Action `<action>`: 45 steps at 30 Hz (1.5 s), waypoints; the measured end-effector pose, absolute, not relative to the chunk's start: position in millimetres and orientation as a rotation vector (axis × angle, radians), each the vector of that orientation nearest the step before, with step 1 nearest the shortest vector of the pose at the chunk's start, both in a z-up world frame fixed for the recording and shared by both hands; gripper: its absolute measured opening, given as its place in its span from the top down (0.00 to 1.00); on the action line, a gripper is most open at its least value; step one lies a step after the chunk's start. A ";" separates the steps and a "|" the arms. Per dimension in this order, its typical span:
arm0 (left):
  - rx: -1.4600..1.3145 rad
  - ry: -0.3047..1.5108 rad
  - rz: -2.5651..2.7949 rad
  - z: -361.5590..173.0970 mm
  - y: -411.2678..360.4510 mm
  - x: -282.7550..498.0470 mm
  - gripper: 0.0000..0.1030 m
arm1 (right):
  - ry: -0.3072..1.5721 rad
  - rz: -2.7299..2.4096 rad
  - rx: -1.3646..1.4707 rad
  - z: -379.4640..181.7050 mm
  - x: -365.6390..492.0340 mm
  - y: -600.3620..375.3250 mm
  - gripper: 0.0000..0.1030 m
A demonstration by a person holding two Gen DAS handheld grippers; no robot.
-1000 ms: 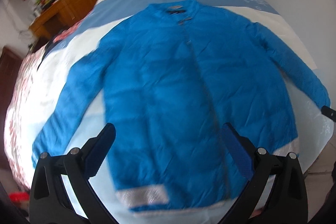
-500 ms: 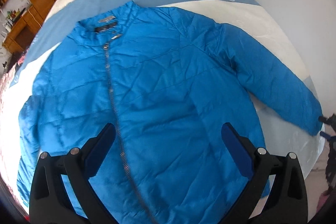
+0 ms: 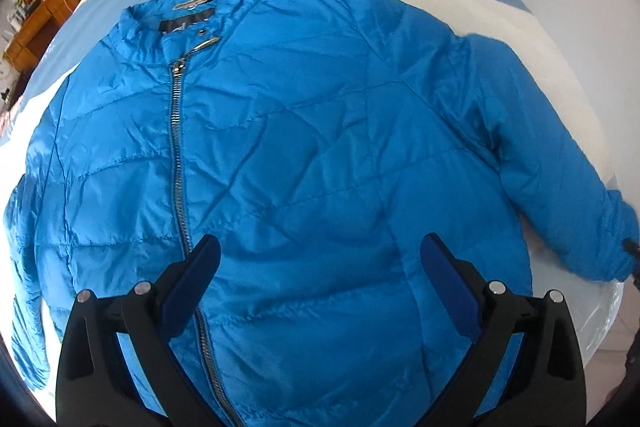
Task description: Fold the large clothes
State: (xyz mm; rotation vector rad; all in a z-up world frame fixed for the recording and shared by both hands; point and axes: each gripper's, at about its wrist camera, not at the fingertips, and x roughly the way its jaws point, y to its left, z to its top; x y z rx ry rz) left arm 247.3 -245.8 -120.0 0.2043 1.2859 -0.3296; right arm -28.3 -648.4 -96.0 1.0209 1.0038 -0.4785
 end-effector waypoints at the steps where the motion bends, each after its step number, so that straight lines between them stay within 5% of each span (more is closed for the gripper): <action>1: 0.203 1.281 -0.330 -118.3 -243.0 248.6 0.04 | 0.968 -0.434 1.016 -84.3 -23.4 -642.4 0.69; 10: 0.192 1.197 -0.316 -84.3 -199.9 257.4 0.04 | 0.900 -0.045 0.748 1.7 105.8 -543.0 0.69; 25: 0.089 1.208 -0.203 -85.0 -103.5 278.9 0.04 | 1.123 0.221 0.480 -34.1 227.9 -384.0 0.69; 30: 0.020 1.235 -0.222 -87.1 -91.8 280.6 0.04 | 1.170 0.333 0.438 -48.8 240.2 -342.9 0.58; 45: -0.041 1.336 -0.376 -108.0 -143.7 282.9 0.04 | 1.124 0.045 0.406 -27.5 188.8 -427.4 0.55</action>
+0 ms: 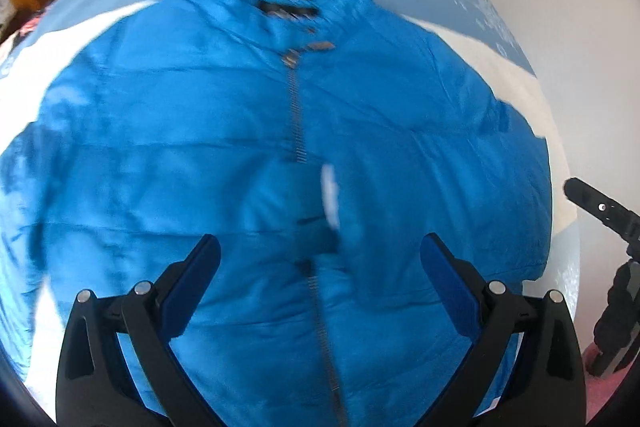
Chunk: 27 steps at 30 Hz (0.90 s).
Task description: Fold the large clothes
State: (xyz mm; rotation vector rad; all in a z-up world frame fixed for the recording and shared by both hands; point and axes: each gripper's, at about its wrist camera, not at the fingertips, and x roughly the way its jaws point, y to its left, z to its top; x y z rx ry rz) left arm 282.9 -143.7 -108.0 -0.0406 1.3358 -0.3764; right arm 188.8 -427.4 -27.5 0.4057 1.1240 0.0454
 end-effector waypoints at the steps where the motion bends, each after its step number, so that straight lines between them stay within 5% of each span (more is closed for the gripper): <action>1: -0.037 1.356 -0.378 -114.8 -151.2 283.5 0.04 | 1.124 0.016 0.408 -28.1 182.8 -436.8 0.55; 2: -0.037 1.367 -0.380 -119.8 -156.9 284.2 0.04 | 1.123 -0.008 0.408 -28.5 176.7 -445.3 0.55; 10: -0.059 1.367 -0.387 -129.9 -176.3 282.1 0.74 | 1.111 -0.085 0.485 -42.5 155.7 -480.3 0.55; 13: -0.063 1.295 -0.365 -110.1 -168.0 277.6 0.85 | 1.106 -0.092 0.500 -45.7 156.6 -480.8 0.55; 27: -0.011 1.077 -0.090 -48.7 -59.5 296.3 0.86 | 1.102 0.064 0.473 -47.5 202.3 -429.9 0.55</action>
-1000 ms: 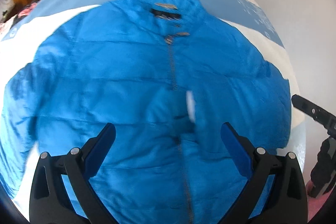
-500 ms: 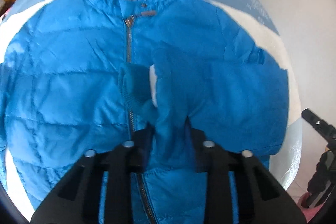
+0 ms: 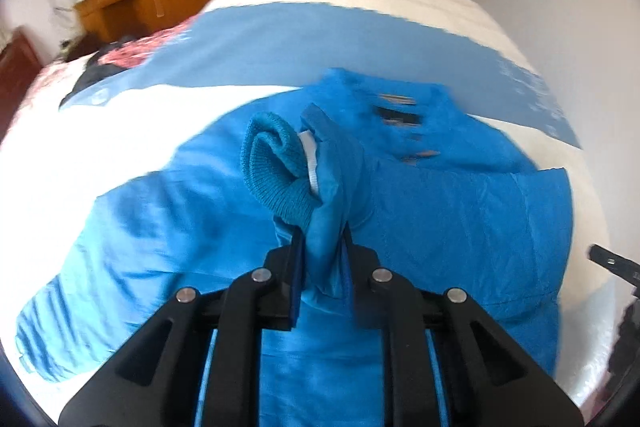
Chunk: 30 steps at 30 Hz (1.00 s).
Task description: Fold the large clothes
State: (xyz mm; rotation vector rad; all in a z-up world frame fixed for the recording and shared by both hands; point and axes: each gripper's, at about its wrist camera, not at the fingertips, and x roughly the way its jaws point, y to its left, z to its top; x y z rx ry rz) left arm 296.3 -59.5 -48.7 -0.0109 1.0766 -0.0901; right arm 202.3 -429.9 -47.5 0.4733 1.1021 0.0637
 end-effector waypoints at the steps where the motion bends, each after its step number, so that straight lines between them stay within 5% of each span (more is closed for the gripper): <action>1: -0.014 1.085 -0.075 -52.9 -51.8 299.9 0.86 | 1.109 0.080 0.470 -50.1 207.8 -422.9 0.55; 13: -0.052 1.261 -0.028 -136.0 -16.1 318.3 0.66 | 1.264 0.058 0.372 -111.0 243.3 -381.3 0.56; 23: -0.036 1.070 0.011 -55.4 -10.8 301.5 0.50 | 1.164 0.137 0.357 -52.4 236.3 -359.9 0.54; 30: -0.014 1.187 -0.079 -100.2 -55.2 325.0 0.49 | 1.221 0.154 0.309 -72.8 259.7 -321.3 0.55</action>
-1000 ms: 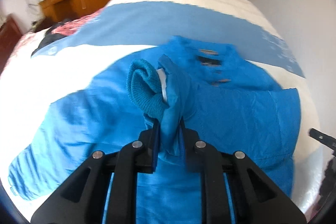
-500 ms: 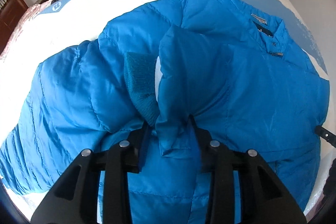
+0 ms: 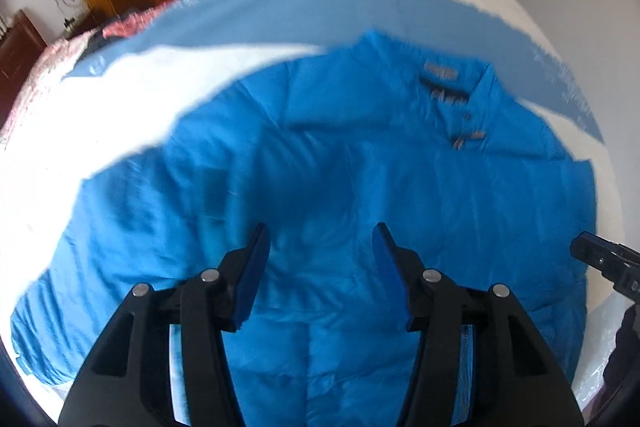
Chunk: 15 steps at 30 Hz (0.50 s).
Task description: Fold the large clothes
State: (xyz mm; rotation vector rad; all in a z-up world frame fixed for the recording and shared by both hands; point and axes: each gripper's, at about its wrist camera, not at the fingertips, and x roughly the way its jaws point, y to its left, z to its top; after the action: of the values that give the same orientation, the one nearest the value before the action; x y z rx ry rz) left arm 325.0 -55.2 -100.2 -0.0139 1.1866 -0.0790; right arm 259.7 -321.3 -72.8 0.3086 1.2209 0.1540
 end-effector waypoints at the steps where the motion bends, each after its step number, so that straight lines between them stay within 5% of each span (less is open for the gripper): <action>1: -0.003 1.202 -0.069 -110.0 -56.3 327.1 0.49 | 1.236 0.146 0.306 -80.1 261.3 -318.9 0.55; 15: 0.041 1.186 -0.071 -124.6 -49.9 321.9 0.47 | 1.286 0.115 0.313 -118.4 261.6 -314.2 0.54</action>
State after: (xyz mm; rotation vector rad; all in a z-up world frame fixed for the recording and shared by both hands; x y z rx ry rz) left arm 321.9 -49.9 -124.6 0.0413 1.1858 -0.0710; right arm 261.6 -314.2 -118.4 0.3134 1.2859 0.1151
